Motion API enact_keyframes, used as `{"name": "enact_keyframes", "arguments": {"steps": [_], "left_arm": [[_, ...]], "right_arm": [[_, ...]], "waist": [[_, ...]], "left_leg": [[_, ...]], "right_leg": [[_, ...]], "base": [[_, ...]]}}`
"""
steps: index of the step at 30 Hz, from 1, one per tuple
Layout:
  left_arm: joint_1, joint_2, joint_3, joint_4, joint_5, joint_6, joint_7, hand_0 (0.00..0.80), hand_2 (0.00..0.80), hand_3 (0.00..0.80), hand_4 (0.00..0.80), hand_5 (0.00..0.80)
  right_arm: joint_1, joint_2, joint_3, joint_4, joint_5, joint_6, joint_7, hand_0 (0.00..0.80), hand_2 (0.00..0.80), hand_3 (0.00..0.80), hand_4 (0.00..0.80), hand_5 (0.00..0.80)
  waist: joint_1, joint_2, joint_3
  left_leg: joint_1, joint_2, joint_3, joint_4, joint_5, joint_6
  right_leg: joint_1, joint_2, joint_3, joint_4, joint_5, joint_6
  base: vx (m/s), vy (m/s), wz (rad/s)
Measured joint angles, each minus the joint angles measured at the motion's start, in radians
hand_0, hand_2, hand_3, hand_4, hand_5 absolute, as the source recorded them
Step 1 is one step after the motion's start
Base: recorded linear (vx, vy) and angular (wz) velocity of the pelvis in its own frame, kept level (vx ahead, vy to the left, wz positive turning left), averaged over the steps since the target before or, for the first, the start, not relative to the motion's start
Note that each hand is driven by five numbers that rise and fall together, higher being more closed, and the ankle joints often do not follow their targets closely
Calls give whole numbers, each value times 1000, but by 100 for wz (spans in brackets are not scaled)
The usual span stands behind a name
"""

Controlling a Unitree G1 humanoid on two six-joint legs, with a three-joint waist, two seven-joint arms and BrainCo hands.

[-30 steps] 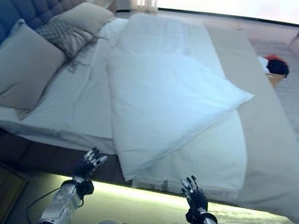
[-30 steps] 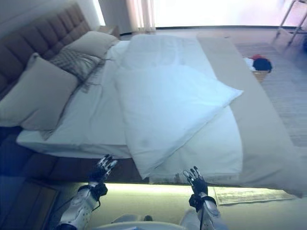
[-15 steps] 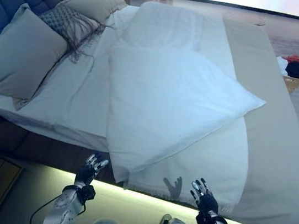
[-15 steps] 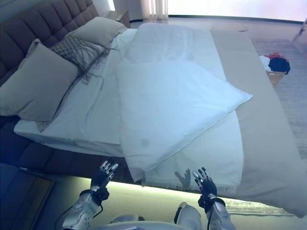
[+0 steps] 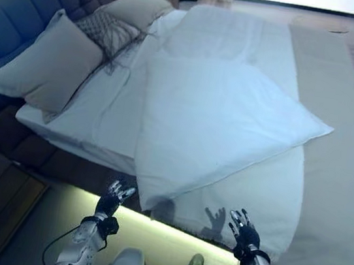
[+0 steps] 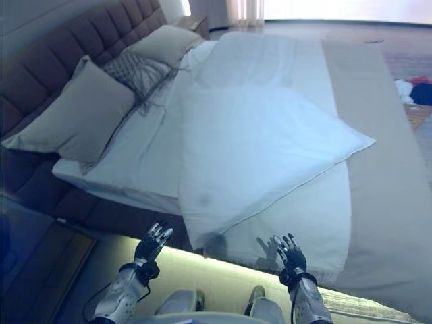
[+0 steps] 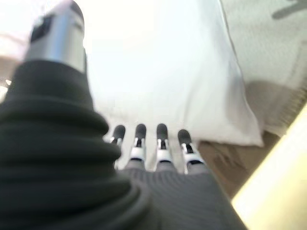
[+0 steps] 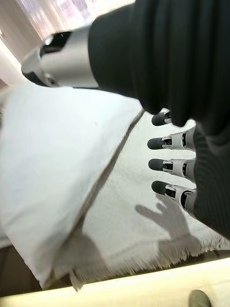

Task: Make the bed neatly

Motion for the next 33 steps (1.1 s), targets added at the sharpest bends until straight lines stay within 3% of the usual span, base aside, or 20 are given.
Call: {"name": "enact_keyframes", "arguments": {"steps": [2,4,5,6,7,9,15,16,17,18,19,20,21,23,26,28,33], "left_arm": [[24,-4,0,1,0,1,-9,0,0,0,0,0],[44,-19,0,0,0,3,-26,0,0,0,0,0],[46,-33,2,-1,0,3,-35,0,0,0,0,0],[40,-31,7,-11,0,4,-41,0,0,0,0,0],[41,-22,11,-34,0,8,-43,0,0,0,0,0],[44,-10,15,-49,-1,24,-44,0,0,0,0,0],[-2,-10,11,-39,0,26,-37,0,0,0,0,0],[0,-9,13,-46,2,24,-35,0,0,0,0,0],[8,-8,15,-47,2,23,-29,0,0,0,0,0],[15,-4,17,-46,2,23,-19,0,0,0,0,0],[24,-1,29,-45,3,21,-18,0,0,0,0,0],[38,11,36,-37,6,19,-17,0,0,0,0,0],[55,27,44,-35,12,19,-13,0,0,0,0,0],[57,65,45,-30,12,16,-6,0,0,0,0,0],[-35,106,40,11,8,-9,-3,0,0,0,0,0],[-120,104,27,10,-25,-29,-3,0,0,0,0,0],[-101,105,26,5,-66,-38,-15,0,0,0,0,0]], "right_arm": [[6,-9,-3,-21,0,0,-3,0,0,0,0,0],[22,-31,-3,-57,0,0,-1,0,0,0,0,0],[31,-45,-8,-63,1,-1,2,0,0,0,0,0],[28,-40,-9,-63,4,0,2,0,0,0,0,0],[41,-32,-8,-65,4,1,11,0,0,0,0,0],[68,-24,-7,-64,4,2,21,0,0,0,0,0],[27,3,-6,-69,8,-1,-17,0,0,0,0,0],[25,14,-8,-71,6,-4,-18,0,0,0,0,0],[25,16,-10,-72,0,-5,-20,0,0,0,0,0],[25,18,-10,-72,-2,-7,-24,0,0,0,0,0],[26,18,-10,-71,-1,-11,-29,0,0,0,0,0],[30,31,-10,-65,-1,-15,-34,0,0,0,0,0],[37,42,-8,-63,-2,-17,-38,0,0,0,0,0],[17,48,-8,-33,-2,-27,-33,0,0,0,0,0],[-111,20,-64,124,26,-40,-6,0,0,0,0,0],[-181,-16,-125,208,108,-42,5,0,0,0,0,0],[-279,-58,-189,340,356,-39,108,0,0,0,0,0]], "waist": [[13,37,10],[21,103,9],[13,150,6],[9,149,10],[8,128,20],[-5,111,22],[-2,83,35],[3,80,33],[11,78,30],[20,72,26],[25,67,22],[28,64,21],[30,50,14],[36,25,7],[48,-9,16],[52,2,51],[86,21,111]], "left_leg": [[23,36,6,-18,18,0],[72,55,8,-14,9,19],[101,81,26,-36,-62,0],[103,69,56,-36,-56,-42],[121,44,78,-39,-55,-52],[156,4,86,-44,-60,-42],[114,-76,62,115,-137,27],[101,-96,53,149,-176,69],[108,-109,50,138,-202,90],[122,-120,55,124,-206,73],[124,-118,67,119,-204,43],[130,-115,83,119,-202,33],[131,-110,100,106,-195,30],[125,-113,117,87,-180,30],[-10,-112,98,154,-180,33],[-81,-105,72,197,-178,31],[-130,-63,46,213,-175,23]], "right_leg": [[-6,1,7,26,-4,10],[-15,6,13,59,-16,40],[-16,16,6,77,-16,62],[-32,-14,8,123,-33,80],[-44,-53,9,184,-62,91],[-29,-96,22,196,-82,124],[-37,-174,82,248,-108,165],[-44,-179,90,260,-110,168],[-54,-190,96,277,-114,173],[-72,-203,103,299,-114,178],[-84,-209,103,297,-112,173],[-78,-207,106,275,-103,170],[-79,-202,105,248,-84,169],[-98,-197,110,204,-41,198],[-214,-189,139,214,5,193],[-247,-191,112,212,21,185],[-270,-195,7,220,23,165]], "base": [[204,205,-17],[255,258,-38],[293,318,-30],[273,314,-19],[252,309,-15],[197,307,-4],[253,257,-11],[298,153,-14],[268,68,-24],[230,-34,-30],[174,-143,-35],[118,-177,-41],[55,-193,-44],[-93,-138,-48],[-193,-180,-26],[-74,-165,30],[25,-71,9]]}}
